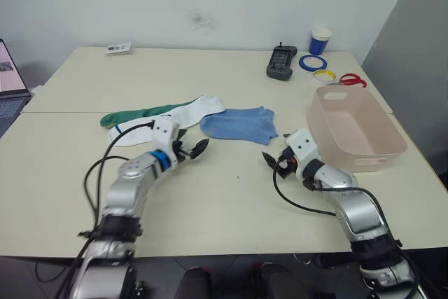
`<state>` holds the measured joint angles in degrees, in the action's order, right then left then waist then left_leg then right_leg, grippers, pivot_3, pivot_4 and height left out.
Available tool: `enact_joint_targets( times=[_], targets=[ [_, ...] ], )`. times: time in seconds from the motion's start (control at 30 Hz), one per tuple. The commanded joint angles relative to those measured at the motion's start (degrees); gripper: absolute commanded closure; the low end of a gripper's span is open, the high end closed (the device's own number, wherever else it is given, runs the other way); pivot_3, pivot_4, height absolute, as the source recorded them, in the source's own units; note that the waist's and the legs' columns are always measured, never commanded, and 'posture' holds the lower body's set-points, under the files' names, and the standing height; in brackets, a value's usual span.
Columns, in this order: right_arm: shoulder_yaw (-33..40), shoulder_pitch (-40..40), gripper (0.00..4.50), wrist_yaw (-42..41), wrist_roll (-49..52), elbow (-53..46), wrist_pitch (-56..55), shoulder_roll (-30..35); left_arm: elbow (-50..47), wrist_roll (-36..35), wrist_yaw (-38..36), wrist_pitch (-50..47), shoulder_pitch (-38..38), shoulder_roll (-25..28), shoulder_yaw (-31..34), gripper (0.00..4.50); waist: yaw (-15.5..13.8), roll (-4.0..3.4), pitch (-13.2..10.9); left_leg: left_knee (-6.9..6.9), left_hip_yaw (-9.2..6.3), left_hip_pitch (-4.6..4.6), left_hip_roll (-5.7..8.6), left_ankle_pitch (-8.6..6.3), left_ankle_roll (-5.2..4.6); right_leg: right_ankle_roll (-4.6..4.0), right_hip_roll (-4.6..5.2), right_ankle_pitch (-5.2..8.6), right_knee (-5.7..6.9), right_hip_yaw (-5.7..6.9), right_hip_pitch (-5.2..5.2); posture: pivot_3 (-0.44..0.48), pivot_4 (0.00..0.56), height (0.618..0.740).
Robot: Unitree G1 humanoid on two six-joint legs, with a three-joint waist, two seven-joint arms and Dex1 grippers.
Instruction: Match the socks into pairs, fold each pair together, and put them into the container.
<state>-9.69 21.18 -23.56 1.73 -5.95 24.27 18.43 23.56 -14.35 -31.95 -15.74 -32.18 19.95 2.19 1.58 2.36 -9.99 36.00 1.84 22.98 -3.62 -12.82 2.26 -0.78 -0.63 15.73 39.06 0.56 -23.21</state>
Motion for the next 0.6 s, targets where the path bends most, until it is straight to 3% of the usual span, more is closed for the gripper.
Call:
enact_joint_targets(
  times=[0.03,0.13,0.5,0.6],
  targets=[
    [0.81,1.49,0.0,0.42,-0.21,-0.23,-1.6,-0.68,4.57,1.45,1.18,2.89,-3.03,-1.18,0.43,0.19,0.07,0.0,0.0,0.0,-0.01,0.0,-0.02,0.0,0.0,0.0,-0.02,0.0,0.0,0.0,0.0,0.0,0.15,0.74],
    [0.75,1.67,0.0,0.29,-0.54,-0.04,-1.74,-1.03,7.05,1.61,1.48,4.15,-4.49,-2.23,0.88,0.82,0.04,0.0,0.0,-0.02,-0.03,0.0,-0.03,0.0,0.0,0.0,-0.03,0.0,0.01,0.02,-0.01,0.0,0.15,0.74],
    [-0.12,3.14,0.0,0.17,-1.7,3.96,-3.78,-1.74,7.57,1.01,1.55,3.64,-5.2,-3.15,1.88,4.39,0.03,0.0,0.0,0.0,-0.01,0.0,-0.02,0.0,0.01,0.0,-0.01,-0.01,0.03,0.03,-0.01,0.0,0.15,0.74],
    [-0.14,3.53,0.0,-0.08,-1.76,4.42,-4.07,-1.96,4.11,0.35,1.24,1.58,-3.48,-3.2,1.72,4.45,0.0,0.0,0.0,0.0,-0.01,0.01,-0.03,0.01,0.01,0.0,-0.01,-0.01,0.03,0.03,-0.01,0.0,0.15,0.74]
  ],
)
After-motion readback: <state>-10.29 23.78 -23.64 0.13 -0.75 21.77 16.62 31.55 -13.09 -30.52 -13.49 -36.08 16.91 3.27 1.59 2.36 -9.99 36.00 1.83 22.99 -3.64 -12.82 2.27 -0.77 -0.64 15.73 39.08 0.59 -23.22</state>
